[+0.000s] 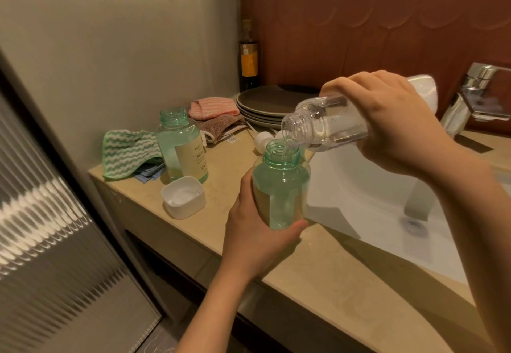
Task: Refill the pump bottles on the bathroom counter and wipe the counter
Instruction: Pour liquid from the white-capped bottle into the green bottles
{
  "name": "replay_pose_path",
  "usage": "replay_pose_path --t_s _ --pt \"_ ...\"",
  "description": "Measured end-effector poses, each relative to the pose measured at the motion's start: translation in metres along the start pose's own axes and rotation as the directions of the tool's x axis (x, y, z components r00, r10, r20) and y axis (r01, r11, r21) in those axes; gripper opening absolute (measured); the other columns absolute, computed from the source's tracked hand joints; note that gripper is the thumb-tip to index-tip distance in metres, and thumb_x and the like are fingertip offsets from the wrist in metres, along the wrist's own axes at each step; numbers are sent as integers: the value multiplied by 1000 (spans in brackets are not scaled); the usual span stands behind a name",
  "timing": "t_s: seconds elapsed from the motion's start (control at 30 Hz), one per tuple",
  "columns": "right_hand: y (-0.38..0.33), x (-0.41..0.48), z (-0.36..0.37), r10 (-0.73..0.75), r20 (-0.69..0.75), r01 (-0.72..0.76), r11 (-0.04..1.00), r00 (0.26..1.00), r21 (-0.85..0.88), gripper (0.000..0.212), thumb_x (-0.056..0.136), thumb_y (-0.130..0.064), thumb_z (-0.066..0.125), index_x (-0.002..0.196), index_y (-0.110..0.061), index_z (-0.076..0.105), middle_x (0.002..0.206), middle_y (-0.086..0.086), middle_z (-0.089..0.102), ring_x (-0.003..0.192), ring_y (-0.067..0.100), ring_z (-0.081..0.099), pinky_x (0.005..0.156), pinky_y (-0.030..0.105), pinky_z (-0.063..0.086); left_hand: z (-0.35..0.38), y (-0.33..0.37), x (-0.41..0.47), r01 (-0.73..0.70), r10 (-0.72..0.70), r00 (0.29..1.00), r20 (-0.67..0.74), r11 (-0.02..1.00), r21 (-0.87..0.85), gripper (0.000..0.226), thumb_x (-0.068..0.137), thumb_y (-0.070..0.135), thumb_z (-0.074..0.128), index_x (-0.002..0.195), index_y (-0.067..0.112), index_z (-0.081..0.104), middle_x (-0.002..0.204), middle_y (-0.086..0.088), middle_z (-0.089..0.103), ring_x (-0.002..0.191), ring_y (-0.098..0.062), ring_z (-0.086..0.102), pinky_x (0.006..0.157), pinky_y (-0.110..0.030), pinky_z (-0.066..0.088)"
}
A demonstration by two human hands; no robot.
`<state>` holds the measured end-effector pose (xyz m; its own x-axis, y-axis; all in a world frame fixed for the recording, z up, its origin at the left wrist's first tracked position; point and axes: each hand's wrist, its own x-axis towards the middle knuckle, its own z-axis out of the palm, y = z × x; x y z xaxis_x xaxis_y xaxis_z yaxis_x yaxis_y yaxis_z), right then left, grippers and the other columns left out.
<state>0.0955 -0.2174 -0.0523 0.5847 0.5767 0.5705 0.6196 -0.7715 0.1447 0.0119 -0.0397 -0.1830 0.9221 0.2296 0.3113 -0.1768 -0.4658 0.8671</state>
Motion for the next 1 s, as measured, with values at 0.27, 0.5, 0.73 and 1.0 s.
replay_pose_path --t_s 0.27,0.5,0.73,1.0 --pt "1 0 0 -1 -5 1 1000 1000 -4 72 67 9 69 129 -20 46 117 9 55 103 28 45 90 37 34 0 0 1 -4 4 1000 0 1000 1 97 48 58 74 131 46 27 124 24 50 114 -3 50 95 -38 49" --pt "1 0 1 -3 -11 3 1000 1000 -9 72 67 9 69 129 -20 45 117 8 55 105 28 46 91 38 35 -1 0 0 -5 5 1000 3 1000 -2 95 48 57 75 129 49 26 122 24 50 113 -4 51 94 -39 50" --pt "-1 0 0 2 -18 -3 1000 1000 -8 73 67 11 68 129 -20 46 116 9 55 104 28 45 91 38 35 0 1 0 -5 5 1000 2 1000 0 93 49 56 75 128 53 25 122 26 49 113 -4 50 95 -39 49" --pt "0 0 1 -3 -19 3 1000 1000 -5 72 67 11 69 128 -20 46 116 9 56 105 29 46 91 38 35 -1 1 0 -7 7 1000 5 1000 -1 94 48 57 74 128 52 24 122 26 49 112 -3 50 95 -38 49"
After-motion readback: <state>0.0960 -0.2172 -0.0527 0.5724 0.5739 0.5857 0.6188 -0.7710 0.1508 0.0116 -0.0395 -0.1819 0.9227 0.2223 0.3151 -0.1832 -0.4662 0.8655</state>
